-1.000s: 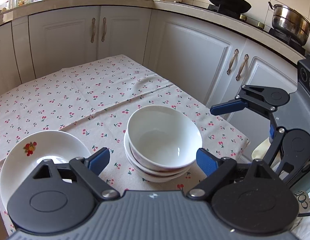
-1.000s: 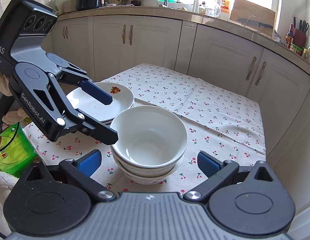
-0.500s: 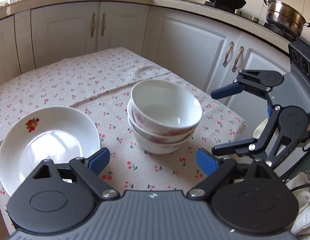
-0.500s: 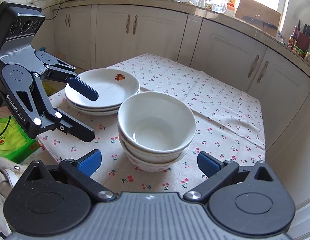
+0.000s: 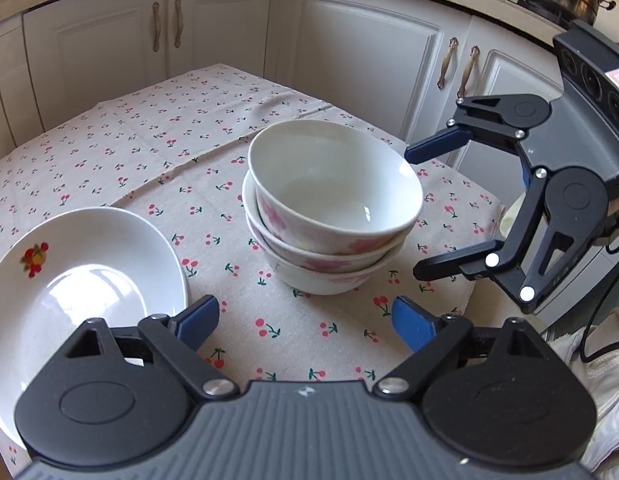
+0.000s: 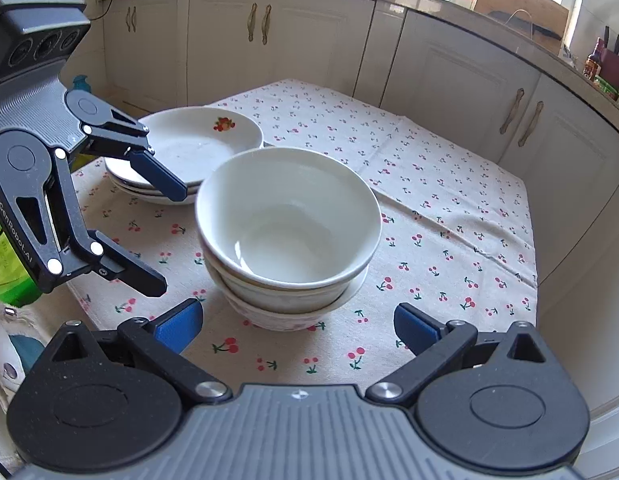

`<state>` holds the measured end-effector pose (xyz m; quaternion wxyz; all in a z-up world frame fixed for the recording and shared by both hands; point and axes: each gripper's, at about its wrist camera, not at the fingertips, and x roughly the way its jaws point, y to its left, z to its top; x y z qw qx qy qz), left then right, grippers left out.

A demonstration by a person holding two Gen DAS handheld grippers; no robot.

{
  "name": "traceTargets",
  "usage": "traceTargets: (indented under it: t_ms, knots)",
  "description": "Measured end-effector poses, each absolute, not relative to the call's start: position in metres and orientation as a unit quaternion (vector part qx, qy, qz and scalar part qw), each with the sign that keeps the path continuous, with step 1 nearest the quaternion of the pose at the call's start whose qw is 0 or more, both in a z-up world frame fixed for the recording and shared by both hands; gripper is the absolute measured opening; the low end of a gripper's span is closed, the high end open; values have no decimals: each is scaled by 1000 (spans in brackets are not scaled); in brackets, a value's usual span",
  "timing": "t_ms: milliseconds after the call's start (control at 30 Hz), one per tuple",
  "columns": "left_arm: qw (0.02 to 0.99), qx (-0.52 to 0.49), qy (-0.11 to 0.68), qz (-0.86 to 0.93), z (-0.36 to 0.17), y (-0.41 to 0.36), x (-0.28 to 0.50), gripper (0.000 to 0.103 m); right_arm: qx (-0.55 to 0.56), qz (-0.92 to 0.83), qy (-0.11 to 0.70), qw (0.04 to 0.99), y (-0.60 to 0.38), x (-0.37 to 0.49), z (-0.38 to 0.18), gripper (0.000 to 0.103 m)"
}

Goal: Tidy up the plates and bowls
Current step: 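Grasp the rim of the three nested bowls with the right tool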

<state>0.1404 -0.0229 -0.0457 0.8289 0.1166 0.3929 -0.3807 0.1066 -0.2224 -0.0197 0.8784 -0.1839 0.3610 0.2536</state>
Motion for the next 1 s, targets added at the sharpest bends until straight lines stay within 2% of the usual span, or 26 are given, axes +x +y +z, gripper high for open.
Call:
traceTargets:
  t_ms: [233,1000]
  knots:
    - [818,137,395,-395,-48,-33,150,93,-183,278,346,877,-227,111,-6,103]
    - [781,176,421,-427,-61,-53,179,93,-233,326,381,834,-223,140,-33,102]
